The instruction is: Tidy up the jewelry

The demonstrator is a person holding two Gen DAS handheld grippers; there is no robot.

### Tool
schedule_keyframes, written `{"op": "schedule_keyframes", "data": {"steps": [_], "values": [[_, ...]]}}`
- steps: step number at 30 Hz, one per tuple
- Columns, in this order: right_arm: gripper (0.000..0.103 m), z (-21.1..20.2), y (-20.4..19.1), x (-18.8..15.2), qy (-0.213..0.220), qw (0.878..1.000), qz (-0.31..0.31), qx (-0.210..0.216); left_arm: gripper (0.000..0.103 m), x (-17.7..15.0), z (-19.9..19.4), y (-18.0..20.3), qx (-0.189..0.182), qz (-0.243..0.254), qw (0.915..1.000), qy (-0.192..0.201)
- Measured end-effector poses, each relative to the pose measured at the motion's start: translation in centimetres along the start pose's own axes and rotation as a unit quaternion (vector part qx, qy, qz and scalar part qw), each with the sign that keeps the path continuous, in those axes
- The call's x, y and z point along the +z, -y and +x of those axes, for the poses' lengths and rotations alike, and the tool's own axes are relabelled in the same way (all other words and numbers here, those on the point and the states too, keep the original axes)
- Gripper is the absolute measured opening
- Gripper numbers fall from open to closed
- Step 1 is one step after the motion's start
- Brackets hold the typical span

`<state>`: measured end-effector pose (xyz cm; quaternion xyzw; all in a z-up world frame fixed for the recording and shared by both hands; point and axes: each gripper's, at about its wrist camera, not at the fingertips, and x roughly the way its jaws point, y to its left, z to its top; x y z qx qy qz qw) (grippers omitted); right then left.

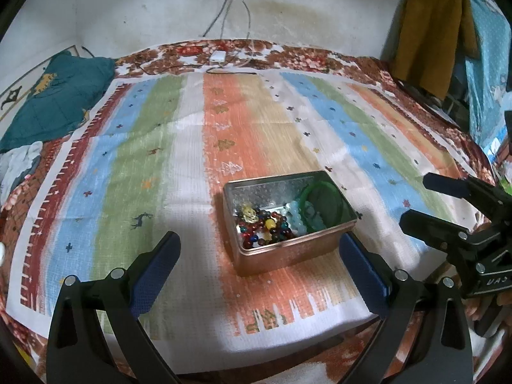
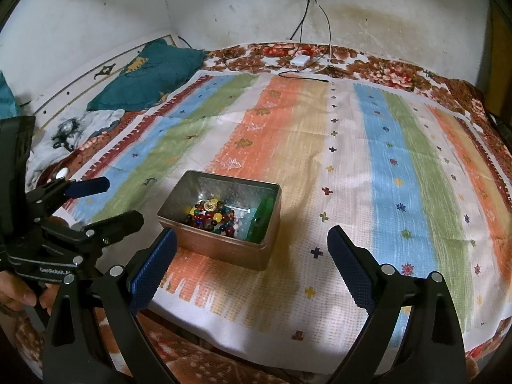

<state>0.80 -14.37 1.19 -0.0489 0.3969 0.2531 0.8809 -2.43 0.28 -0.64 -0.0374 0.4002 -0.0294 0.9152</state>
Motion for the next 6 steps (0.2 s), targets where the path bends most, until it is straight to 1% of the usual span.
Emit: {"op": "schedule_keyframes", "data": {"steps": [6], "values": [[0.097, 0.10, 0.07, 0.02, -0.002, 1.000, -0.001, 0.000, 0.097, -0.47, 0.11, 0.49, 0.005, 0.004, 1.0000, 0.000]]}}
